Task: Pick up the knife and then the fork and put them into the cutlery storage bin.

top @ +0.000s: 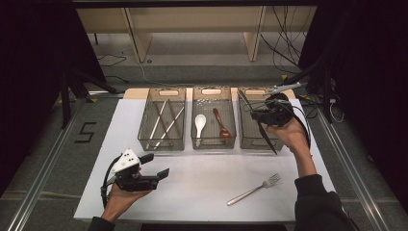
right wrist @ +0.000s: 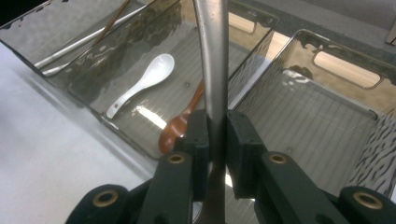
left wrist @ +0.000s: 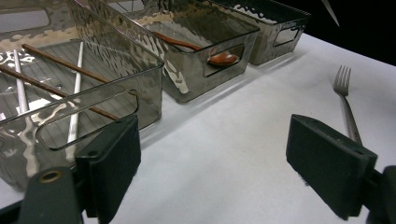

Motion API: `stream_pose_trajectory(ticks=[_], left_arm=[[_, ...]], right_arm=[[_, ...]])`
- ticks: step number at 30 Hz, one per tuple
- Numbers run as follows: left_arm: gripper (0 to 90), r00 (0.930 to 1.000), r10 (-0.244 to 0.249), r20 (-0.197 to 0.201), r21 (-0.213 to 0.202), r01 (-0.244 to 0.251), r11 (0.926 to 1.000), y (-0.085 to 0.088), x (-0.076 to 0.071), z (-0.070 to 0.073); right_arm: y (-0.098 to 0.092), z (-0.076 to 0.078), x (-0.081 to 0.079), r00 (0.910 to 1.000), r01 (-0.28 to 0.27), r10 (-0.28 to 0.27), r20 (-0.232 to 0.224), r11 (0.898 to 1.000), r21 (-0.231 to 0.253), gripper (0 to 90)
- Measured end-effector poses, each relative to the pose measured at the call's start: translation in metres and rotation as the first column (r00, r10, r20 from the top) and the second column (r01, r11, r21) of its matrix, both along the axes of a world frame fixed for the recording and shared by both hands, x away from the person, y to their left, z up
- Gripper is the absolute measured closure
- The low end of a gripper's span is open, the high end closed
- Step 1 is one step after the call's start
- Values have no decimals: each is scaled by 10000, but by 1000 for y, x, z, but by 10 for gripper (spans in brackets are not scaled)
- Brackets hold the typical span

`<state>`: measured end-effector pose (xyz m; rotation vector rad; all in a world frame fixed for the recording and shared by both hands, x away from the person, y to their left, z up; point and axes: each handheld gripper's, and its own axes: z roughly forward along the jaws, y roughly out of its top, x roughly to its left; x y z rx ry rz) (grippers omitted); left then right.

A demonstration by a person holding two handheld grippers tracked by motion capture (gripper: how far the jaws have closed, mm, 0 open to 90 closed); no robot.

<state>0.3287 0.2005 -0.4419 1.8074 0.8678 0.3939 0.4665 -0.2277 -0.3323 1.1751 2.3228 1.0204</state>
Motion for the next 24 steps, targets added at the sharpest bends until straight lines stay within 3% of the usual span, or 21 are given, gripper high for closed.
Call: stream_pose_trajectory(ticks=[11, 24], left_arm=[[176, 10000, 7, 3, 31, -7, 10000, 1, 0, 0], [176, 10000, -21, -40, 26, 21, 10000, 0, 0, 0]], right_arm=[[-3, 6, 24, 9963, 796, -805, 303, 9964, 285, 805], [-13, -2, 45, 9792, 1905, -1947, 567, 9790, 721, 804]])
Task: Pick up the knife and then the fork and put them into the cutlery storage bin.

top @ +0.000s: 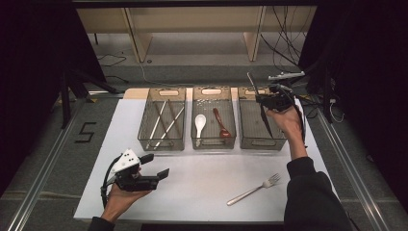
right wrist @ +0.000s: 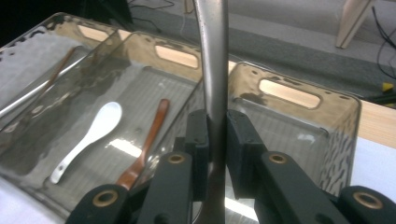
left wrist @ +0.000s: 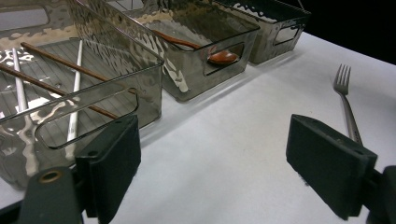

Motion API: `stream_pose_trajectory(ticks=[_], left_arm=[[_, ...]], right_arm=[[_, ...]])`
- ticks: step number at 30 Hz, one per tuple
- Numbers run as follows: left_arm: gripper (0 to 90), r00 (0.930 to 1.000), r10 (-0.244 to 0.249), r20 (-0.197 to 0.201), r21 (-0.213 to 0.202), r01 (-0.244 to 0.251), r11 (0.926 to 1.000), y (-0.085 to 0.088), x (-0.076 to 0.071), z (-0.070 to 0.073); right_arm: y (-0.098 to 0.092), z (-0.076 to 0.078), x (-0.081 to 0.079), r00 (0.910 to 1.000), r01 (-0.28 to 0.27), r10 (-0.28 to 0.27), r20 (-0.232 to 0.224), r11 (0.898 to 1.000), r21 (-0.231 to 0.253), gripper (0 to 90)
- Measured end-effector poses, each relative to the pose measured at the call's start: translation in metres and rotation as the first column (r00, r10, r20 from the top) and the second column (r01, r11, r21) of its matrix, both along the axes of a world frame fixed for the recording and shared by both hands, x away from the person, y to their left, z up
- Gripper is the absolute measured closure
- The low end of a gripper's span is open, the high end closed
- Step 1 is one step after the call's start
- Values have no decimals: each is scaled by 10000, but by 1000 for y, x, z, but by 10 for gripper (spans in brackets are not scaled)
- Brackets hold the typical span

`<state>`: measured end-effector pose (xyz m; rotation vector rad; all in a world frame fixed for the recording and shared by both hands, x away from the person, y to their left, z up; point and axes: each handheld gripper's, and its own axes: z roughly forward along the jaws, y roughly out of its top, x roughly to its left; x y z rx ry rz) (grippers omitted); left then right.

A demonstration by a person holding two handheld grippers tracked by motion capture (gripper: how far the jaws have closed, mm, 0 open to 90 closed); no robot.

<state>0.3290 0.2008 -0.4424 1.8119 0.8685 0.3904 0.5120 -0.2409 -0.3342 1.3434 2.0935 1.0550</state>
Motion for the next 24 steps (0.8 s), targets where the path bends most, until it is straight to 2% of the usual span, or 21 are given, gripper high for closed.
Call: stream_pose_trajectory(ticks=[12, 17, 24], left_arm=[[176, 10000, -48, -50, -2, 48, 10000, 0, 0, 0], [176, 10000, -56, -47, -2, 56, 10000, 0, 0, 0], [176, 10000, -68, -34, 0, 68, 10000, -1, 0, 0]], right_arm=[[-5, -7, 9, 9987, 503, -504, 104, 9986, 161, 804], [-7, -12, 10, 9979, 638, -639, 143, 9979, 81, 804], [-13, -20, 11, 9968, 798, -798, -7, 9968, 60, 804]])
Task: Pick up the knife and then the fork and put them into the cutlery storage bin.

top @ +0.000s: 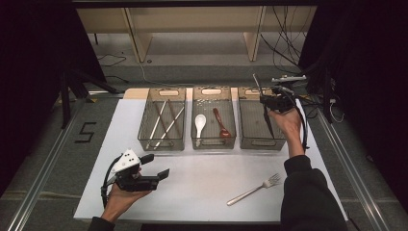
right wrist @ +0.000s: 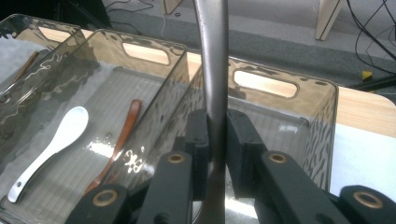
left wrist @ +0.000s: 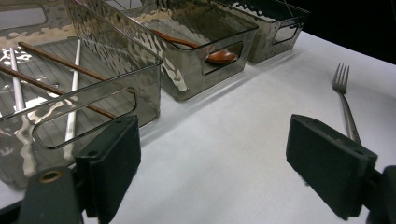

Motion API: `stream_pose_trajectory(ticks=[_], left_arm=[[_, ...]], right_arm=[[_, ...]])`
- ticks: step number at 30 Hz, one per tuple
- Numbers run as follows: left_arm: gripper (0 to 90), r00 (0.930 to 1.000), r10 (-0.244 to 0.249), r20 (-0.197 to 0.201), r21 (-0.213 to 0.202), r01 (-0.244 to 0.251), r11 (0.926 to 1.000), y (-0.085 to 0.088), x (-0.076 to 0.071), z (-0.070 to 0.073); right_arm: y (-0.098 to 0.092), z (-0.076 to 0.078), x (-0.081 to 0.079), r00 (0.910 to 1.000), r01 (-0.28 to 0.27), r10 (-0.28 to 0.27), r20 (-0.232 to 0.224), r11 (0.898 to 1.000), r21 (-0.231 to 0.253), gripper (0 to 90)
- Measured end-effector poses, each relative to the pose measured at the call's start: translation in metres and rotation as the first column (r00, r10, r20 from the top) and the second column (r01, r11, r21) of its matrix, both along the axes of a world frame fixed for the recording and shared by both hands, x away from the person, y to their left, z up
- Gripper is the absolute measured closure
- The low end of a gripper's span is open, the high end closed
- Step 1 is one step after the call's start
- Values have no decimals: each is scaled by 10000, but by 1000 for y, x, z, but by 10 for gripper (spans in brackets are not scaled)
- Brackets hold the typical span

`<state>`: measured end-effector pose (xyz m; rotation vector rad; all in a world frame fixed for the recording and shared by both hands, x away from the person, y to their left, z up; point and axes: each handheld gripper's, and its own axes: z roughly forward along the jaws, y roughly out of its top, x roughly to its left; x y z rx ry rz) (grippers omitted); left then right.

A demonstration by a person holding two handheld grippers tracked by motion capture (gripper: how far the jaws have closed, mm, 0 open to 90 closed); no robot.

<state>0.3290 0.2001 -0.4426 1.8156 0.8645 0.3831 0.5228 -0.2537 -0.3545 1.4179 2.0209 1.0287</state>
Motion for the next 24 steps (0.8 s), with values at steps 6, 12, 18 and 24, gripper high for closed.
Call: stream_pose_trajectory(ticks=[6, 12, 18, 24], left_arm=[[176, 10000, -1, 3, -5, 1, 10000, 0, 0, 0], [176, 10000, -12, 12, 4, 12, 10000, 0, 0, 0], [176, 10000, -1, 5, -7, 1, 10000, 0, 0, 0], [176, 10000, -1, 10, -4, 1, 10000, 0, 0, 0]], right_arm=[[-5, -7, 1, 9998, 116, -117, -134, 9999, -22, 803], [-6, -15, 1, 9994, 157, -158, -318, 9999, -43, 802], [-4, -20, 3, 9987, 193, -198, -460, 9997, -127, 801], [-1, -24, 4, 9979, 187, -202, -612, 9995, -247, 797]])
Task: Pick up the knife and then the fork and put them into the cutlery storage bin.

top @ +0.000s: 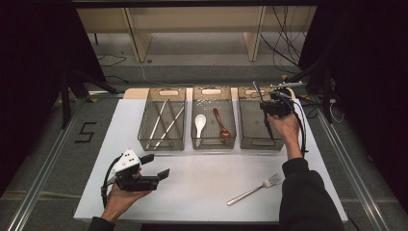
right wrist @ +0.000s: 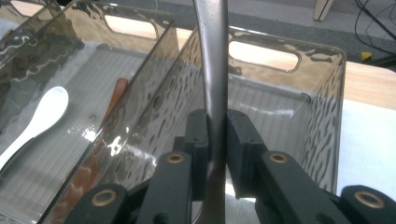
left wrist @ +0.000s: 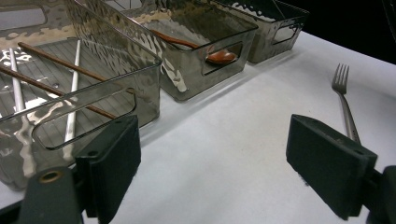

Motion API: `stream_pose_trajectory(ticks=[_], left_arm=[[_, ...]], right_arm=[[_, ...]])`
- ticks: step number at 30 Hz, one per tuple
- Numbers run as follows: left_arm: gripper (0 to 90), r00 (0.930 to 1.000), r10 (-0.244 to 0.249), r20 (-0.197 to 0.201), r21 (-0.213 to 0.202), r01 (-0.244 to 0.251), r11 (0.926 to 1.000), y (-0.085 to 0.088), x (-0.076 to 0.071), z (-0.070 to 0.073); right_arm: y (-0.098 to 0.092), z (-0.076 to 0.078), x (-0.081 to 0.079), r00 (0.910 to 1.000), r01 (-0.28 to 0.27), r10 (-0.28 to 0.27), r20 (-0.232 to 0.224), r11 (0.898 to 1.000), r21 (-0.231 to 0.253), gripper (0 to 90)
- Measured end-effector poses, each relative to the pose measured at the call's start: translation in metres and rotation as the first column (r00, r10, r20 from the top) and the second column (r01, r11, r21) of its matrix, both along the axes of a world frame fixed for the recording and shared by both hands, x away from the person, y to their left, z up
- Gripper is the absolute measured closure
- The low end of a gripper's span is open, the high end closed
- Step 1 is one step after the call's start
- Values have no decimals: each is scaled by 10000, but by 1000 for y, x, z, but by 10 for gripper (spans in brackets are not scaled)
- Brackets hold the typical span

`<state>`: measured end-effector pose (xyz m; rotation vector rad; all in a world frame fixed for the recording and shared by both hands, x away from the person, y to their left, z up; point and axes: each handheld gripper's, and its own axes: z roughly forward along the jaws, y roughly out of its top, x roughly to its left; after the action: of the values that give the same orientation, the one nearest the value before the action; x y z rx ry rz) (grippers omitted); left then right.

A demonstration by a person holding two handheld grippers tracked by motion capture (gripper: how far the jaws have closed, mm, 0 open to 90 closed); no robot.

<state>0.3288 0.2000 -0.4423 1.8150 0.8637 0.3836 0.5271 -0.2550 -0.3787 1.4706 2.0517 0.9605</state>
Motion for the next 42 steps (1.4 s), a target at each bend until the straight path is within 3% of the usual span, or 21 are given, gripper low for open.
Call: stream_pose_trajectory(ticks=[4, 7, 10, 20, 30, 42], left_arm=[[176, 10000, -6, -3, 6, 6, 10000, 0, 0, 0], [176, 10000, -6, -1, 13, 6, 10000, 0, 0, 0], [176, 10000, -11, 8, 25, 11, 10000, 0, 0, 0], [176, 10000, 13, 3, 6, -13, 10000, 0, 0, 0], [176, 10000, 6, 5, 25, -6, 10000, 0, 0, 0], [176, 10000, 14, -12, 14, -14, 10000, 0, 0, 0]], right_arm=[[0, -4, 0, 9998, 57, -57, -207, 10000, -5, 788], [-4, 1, -2, 10000, 59, -61, 35, 9989, 462, 741], [-4, 9, -5, 9997, -73, 59, 248, 9984, 563, 701], [0, 21, -21, 9935, -1119, 1100, 296, 9910, 735, 540], [12, 32, -44, 9709, -2391, 2395, 1, 9695, 534, 352], [22, 34, -76, 9373, -3480, 3484, -137, 9372, 239, 295]])
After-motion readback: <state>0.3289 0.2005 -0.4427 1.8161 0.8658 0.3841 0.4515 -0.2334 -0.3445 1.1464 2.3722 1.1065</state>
